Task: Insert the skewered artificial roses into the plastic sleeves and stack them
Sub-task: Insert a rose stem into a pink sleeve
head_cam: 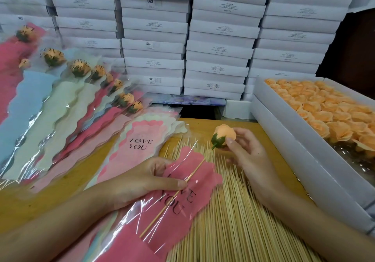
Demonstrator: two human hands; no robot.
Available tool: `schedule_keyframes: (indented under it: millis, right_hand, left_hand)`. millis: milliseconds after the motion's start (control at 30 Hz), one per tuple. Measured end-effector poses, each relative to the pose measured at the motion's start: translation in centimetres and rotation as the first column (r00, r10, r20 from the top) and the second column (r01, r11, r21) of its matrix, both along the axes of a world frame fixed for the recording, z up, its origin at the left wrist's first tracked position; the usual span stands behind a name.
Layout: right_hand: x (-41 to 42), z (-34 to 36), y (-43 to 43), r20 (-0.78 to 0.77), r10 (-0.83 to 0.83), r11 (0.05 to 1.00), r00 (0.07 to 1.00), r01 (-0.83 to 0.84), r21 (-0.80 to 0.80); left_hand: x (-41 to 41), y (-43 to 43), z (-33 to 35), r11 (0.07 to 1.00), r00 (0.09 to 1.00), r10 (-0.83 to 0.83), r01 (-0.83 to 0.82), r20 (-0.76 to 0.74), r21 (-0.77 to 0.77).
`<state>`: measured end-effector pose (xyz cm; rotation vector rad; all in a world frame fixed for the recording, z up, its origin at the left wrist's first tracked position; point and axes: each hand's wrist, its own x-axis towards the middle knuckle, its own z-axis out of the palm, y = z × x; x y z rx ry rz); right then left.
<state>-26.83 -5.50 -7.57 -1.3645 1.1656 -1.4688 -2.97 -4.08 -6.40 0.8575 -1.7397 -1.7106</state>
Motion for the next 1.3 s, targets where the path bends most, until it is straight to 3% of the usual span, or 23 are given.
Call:
schedule_keyframes:
  millis: [433,1067,1300]
  right_hand:
    - [0.3,0.1,0.4,-0.056,0.105,0.994,0.993,-0.107,-0.028]
    - [1.5,0.9,2.2,-0.088,0.322,0.941,0.942,-0.329,-0.075]
    - [1.8,1.0,2.3,-0.176,0.262,0.954,0.949,-0.283,-0.103]
  left_hand:
    - [0.0,0.0,0.0,0.999,1.0,-0.03,0.03,-0.009,0.024]
    - [-0.1,-0.4,-0.4,0.996,0.995,0.084,-0.085,-0.047,-0.011]
    - [0.0,-0.4,-0.4,0.998,0.997,0.06,-0.061,-0.042,-0.024]
